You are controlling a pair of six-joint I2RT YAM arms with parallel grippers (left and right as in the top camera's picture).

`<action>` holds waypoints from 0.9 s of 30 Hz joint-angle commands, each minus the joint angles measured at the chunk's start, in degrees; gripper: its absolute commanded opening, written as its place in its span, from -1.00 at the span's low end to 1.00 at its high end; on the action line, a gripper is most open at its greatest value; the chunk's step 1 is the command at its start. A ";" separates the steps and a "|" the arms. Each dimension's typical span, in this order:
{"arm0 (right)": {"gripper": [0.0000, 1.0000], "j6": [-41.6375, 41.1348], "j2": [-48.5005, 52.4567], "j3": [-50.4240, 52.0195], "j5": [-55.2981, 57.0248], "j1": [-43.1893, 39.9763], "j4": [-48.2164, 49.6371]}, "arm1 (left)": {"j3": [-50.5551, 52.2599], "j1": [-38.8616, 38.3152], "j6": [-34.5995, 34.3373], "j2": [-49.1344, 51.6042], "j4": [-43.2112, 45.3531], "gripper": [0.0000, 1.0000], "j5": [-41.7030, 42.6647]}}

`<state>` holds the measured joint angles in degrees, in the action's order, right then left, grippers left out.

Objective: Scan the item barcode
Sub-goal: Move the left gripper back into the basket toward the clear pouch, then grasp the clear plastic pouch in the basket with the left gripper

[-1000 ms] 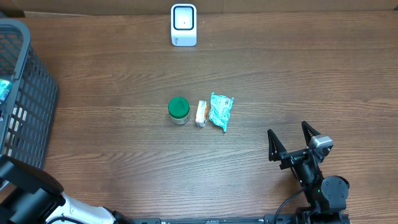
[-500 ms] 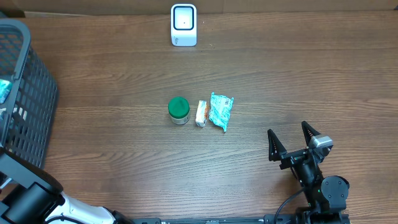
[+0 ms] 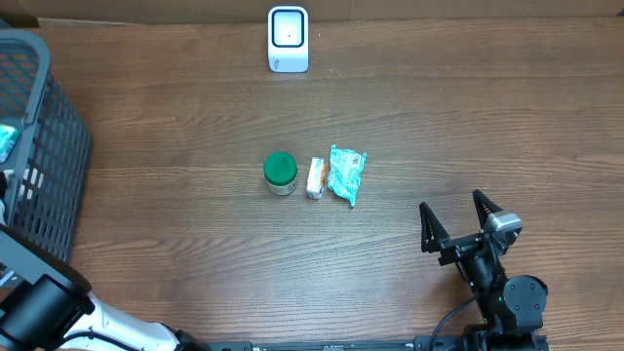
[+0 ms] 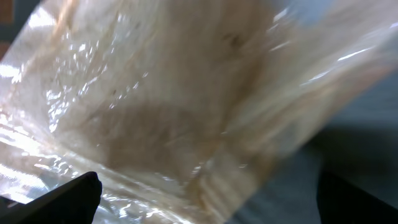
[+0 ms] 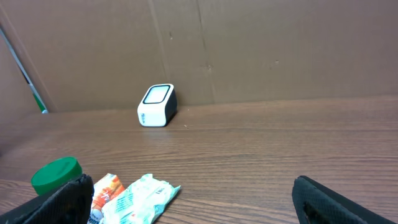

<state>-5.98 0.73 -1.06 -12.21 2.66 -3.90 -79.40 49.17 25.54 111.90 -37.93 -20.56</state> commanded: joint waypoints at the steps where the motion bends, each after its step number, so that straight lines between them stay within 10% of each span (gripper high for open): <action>1: 1.00 0.04 -0.55 0.59 -0.09 -0.11 0.42 | 0.92 -0.11 1.25 2.45 1.14 0.99 -8.50; 10: 1.00 0.04 -0.55 0.59 -0.09 -0.11 0.42 | 0.90 -0.13 1.29 2.45 8.55 1.00 -16.96; 17: 1.00 0.04 -0.55 0.59 -0.09 -0.11 0.42 | 0.92 -0.48 1.92 2.47 12.50 0.97 -8.17; 19: 1.00 0.04 -0.55 0.59 -0.09 -0.11 0.42 | 0.92 -0.48 3.04 2.49 12.48 0.68 -4.55; 21: 1.00 0.04 -0.55 0.59 -0.09 -0.11 0.42 | 0.92 -0.50 2.97 2.49 12.50 -0.45 -1.70; 22: 1.00 0.04 -0.55 0.59 -0.09 -0.11 0.42 | 0.92 -0.50 2.89 2.49 12.46 -0.69 -0.74; 27: 1.00 0.04 -0.55 0.59 -0.09 -0.11 0.42 | 0.92 -0.50 2.69 2.51 12.39 -0.91 1.60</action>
<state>-5.98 0.73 -1.06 -12.21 2.66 -3.88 -79.37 49.12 27.86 112.95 -26.11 -22.11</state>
